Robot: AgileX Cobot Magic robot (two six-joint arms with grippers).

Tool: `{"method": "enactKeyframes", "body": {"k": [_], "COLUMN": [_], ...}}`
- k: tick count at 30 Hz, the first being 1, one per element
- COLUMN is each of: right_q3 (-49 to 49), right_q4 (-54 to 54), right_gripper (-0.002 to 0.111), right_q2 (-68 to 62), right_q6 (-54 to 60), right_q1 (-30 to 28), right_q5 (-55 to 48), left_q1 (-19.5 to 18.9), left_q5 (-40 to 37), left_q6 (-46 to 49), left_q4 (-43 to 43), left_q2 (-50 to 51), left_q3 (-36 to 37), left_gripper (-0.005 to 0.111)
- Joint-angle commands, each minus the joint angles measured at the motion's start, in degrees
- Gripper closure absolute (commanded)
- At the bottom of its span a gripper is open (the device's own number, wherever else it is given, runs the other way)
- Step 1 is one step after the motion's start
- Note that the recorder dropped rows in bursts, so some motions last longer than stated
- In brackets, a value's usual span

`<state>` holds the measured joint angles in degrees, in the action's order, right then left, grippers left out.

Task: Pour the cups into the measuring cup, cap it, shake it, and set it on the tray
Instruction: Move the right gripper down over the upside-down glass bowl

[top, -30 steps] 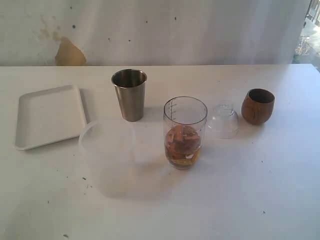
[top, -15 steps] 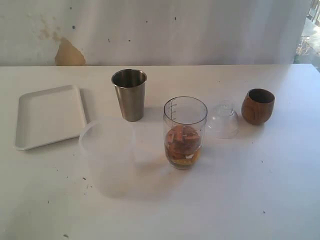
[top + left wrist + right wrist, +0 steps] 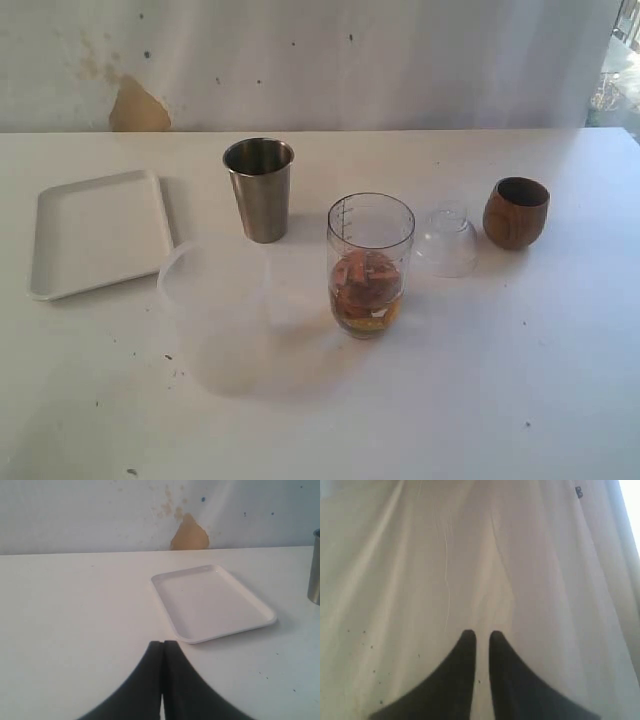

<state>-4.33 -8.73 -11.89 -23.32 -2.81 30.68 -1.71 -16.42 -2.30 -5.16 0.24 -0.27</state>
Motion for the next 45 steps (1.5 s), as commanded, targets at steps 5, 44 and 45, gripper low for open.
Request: {"method": "enactKeyframes", "body": {"k": [5, 44, 45], "right_q3": [-13.6, -49.9, -49.9], "right_q4": [-11.5, -19.6, -19.6], "right_gripper": [0.027, 0.032, 0.032], "right_q2": [-23.4, -88.0, -87.2], "right_q6": [-8.5, -3.8, -3.8], "right_q1": [0.0, 11.3, 11.3], "right_q5": [-3.6, -26.3, -26.3], "left_q1": [0.0, 0.0, 0.0], "left_q5": [0.3, 0.3, 0.3], "left_q6": [0.0, 0.0, 0.0], "left_q4": [0.3, 0.3, 0.3], "left_q2": [-0.2, -0.2, -0.2], "left_q3": [0.3, 0.3, 0.3], "left_gripper": [0.107, 0.107, 0.107]}}
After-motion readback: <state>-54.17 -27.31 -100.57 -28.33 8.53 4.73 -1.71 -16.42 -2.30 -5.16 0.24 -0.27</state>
